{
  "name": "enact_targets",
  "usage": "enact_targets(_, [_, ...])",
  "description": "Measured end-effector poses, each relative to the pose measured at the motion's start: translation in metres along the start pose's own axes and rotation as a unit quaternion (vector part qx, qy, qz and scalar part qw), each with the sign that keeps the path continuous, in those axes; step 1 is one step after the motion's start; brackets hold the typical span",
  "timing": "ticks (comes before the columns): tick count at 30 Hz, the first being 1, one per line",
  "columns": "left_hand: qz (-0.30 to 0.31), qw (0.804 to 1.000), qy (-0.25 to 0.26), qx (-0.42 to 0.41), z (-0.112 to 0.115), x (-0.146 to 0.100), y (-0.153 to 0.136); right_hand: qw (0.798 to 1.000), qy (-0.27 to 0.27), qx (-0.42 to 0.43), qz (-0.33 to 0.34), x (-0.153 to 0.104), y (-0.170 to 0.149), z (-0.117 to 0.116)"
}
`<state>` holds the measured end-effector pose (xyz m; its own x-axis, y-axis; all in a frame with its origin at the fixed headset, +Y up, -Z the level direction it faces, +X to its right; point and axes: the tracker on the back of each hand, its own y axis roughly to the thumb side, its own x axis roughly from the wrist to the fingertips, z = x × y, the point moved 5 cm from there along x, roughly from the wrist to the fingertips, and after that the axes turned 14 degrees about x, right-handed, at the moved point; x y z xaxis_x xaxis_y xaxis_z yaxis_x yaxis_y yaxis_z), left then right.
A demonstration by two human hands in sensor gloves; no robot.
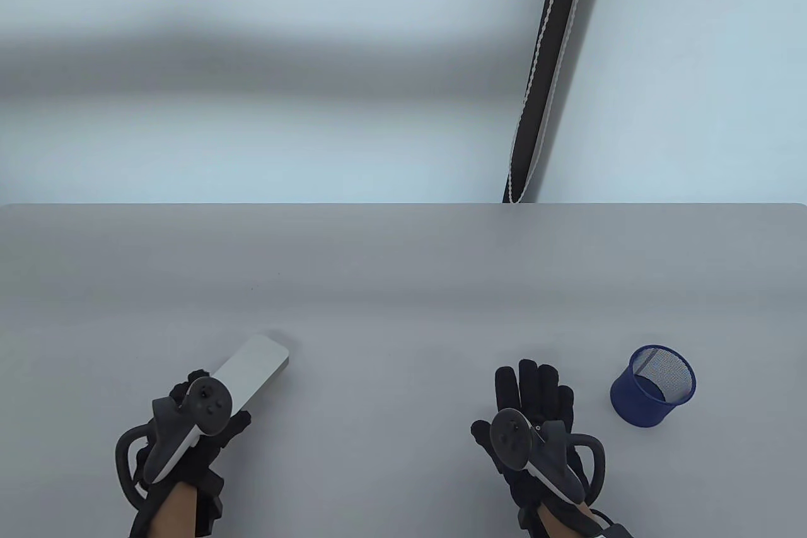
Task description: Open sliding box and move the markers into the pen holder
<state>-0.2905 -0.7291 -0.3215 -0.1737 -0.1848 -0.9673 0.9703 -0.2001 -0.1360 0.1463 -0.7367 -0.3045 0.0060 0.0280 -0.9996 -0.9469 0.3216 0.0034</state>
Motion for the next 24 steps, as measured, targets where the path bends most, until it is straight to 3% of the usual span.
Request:
enact_targets(5, [0.069, 0.997, 0.028, 0.021, -0.018, -0.013, 0.038, 1.0, 0.002, 0.0, 0.002, 0.0, 0.0, 0.0])
enact_targets(13, [0.164, 0.984, 0.062, -0.018, -0.034, -0.035, 0.087, 1.0, 0.006, -0.007, 0.003, -0.001, 0.002, -0.002])
enact_targets(24, [0.29, 0.955, 0.056, -0.006, -0.013, -0.044, 0.142, 1.0, 0.014, -0.014, 0.009, -0.002, 0.006, -0.005])
